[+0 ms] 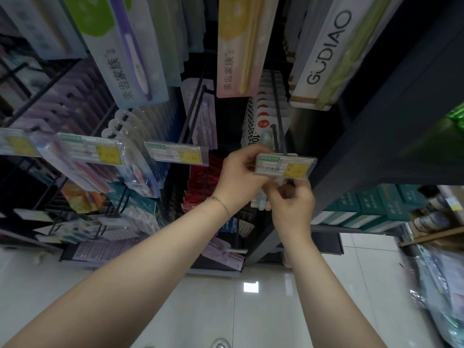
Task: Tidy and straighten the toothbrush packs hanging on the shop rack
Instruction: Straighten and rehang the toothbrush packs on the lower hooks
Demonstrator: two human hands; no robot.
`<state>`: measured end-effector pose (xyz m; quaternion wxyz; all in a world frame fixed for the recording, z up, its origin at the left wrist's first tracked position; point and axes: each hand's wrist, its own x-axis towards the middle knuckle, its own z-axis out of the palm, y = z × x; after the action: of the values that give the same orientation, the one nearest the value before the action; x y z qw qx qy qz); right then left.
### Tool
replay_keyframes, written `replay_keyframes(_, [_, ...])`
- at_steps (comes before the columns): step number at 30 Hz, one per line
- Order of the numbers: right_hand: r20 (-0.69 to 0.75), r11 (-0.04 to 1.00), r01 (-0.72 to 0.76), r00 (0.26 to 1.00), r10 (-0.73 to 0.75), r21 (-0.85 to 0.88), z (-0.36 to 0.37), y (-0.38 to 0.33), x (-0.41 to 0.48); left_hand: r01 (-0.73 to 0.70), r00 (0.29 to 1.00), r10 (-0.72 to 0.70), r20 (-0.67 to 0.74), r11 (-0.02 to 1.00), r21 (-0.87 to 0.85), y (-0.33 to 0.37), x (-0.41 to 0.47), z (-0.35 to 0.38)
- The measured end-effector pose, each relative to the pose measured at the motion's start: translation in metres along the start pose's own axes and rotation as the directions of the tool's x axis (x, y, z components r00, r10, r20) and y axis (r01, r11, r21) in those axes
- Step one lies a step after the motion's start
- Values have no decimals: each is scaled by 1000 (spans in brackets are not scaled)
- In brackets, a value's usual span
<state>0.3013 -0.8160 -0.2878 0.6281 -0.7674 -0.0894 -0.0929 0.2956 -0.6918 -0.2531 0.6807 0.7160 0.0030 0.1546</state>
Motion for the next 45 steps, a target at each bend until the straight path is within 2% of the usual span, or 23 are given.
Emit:
replay_keyframes(5, [-4, 1000, 6, 1000, -6, -24, -1, 1, -4, -100, 992, 103, -70, 994, 41, 1, -2, 2])
replay_keyframes(13, [-14, 996, 83, 996, -84, -21, -7, -6, -3, -157, 988, 156, 18, 985, 77, 0, 2, -8])
replay_keyframes(19, [32, 978, 118, 993, -114, -174, -12, -7, -2, -233, 972, 228, 53, 964, 127, 1, 6, -8])
replay_keyframes(28, [66, 996, -84, 994, 84, -2, 0, -5, 11, -128, 991, 131, -38, 990, 56, -6, 7, -1])
replay_keyframes(33, [43, 991, -136, 990, 135, 3, 14, -1, 19, -49, 998, 52, -41, 996, 77, -6, 0, -7])
replay_keyframes(37, [61, 993, -105, 992, 109, -62, 24, -6, 19, -46, 996, 60, -65, 978, 205, -9, -7, -17])
replay_keyframes(40, [4, 995, -82, 997, 83, -55, 29, -2, 8, -41, 991, 80, -110, 948, 316, -13, -14, -30])
replay_keyframes(45, [-76, 990, -51, 996, 41, -130, 34, 4, -20, -21, 993, 73, -95, 887, 461, -25, -28, -55])
